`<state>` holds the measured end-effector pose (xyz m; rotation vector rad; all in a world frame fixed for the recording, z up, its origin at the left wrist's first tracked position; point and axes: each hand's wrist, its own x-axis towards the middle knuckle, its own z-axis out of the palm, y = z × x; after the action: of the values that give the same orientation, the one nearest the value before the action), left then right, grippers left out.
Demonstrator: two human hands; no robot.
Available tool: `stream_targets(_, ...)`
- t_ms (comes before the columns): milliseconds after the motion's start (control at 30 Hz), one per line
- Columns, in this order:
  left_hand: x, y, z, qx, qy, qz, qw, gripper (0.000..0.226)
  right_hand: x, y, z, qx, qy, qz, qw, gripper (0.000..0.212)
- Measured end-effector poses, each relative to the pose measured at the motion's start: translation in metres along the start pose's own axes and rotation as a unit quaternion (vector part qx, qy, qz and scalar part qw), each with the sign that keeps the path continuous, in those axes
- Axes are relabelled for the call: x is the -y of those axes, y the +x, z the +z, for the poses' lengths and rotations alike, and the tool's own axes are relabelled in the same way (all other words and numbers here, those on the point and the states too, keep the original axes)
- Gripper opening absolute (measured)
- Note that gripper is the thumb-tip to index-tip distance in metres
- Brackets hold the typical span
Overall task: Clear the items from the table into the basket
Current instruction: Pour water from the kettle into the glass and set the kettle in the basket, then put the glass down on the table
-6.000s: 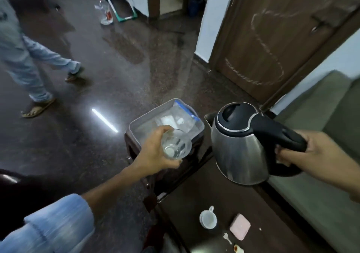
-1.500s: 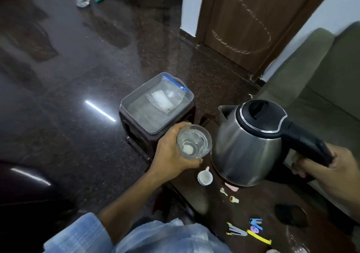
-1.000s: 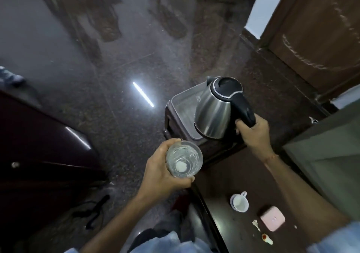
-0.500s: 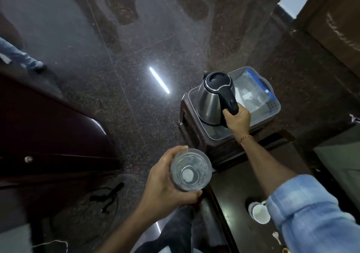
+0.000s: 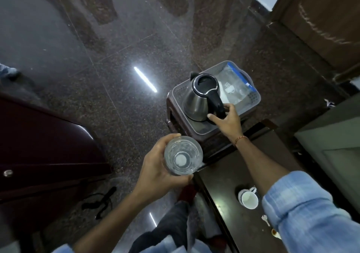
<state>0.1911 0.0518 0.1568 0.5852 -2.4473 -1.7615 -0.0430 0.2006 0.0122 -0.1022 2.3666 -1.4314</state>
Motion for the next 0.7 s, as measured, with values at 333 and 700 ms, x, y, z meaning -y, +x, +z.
stream_targets(333,-0.037,0.048,0.107,0.164,-0.012,0.07,0.984,0.088,-0.025,-0.12,-0.163,-0.197,0.077,0.052,0.976,0.071)
stream_targets(700,-0.045,0.003,0.353,0.363,0.05,0.135,0.92,0.091,-0.151,-0.327,-0.326,-0.456,0.148,0.165,0.862,0.051)
